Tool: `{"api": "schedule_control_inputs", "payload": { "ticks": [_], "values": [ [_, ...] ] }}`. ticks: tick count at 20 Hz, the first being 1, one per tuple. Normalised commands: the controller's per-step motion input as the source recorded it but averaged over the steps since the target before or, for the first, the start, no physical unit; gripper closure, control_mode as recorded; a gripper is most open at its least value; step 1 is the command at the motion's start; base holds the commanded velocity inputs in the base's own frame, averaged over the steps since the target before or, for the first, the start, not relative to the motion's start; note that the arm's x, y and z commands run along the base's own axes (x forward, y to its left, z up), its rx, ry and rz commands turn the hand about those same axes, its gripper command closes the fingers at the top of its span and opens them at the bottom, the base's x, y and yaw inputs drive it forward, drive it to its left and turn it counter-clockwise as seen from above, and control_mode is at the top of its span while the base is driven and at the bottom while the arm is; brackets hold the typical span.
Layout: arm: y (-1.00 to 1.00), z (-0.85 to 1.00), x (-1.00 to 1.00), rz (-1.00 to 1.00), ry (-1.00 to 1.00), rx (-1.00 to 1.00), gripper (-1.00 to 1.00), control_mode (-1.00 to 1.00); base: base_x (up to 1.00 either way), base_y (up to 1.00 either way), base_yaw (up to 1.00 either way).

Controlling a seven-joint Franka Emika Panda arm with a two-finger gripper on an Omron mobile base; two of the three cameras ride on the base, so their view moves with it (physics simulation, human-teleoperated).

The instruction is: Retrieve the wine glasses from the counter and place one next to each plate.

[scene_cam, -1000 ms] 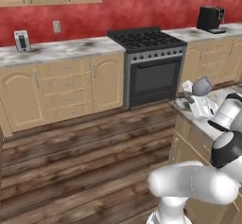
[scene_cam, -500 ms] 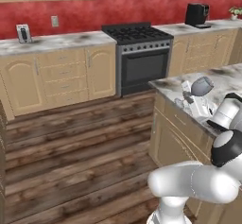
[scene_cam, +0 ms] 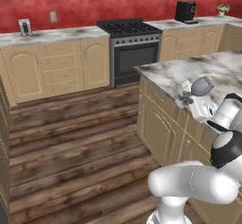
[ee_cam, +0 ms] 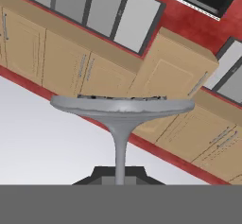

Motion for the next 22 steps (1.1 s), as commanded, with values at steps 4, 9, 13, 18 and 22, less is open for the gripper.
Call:
{"api": "schedule_control_inputs", "payload": {
  "ticks": [4,9,13,18,22],
  "values": [
    [0.0,0.0,0.0,0.0,0.0,0.0,1.0,1.0,-1.0,-0.07,0.0],
    [0.0,0.0,0.0,0.0,0.0,0.0,1.0,1.0,-1.0,-0.34,0.0],
    [0.0,0.0,0.0,0.0,0.0,0.0,1.0,1.0,-1.0,-0.04,0.0],
    [0.0,0.0,0.0,0.0,0.0,0.0,1.0,1.0,-1.0,0.0,0.0],
    [0.0,0.0,0.0,0.0,0.0,0.0,1.0,1.0,-1.0,0.0,0.0]
  ]
}}
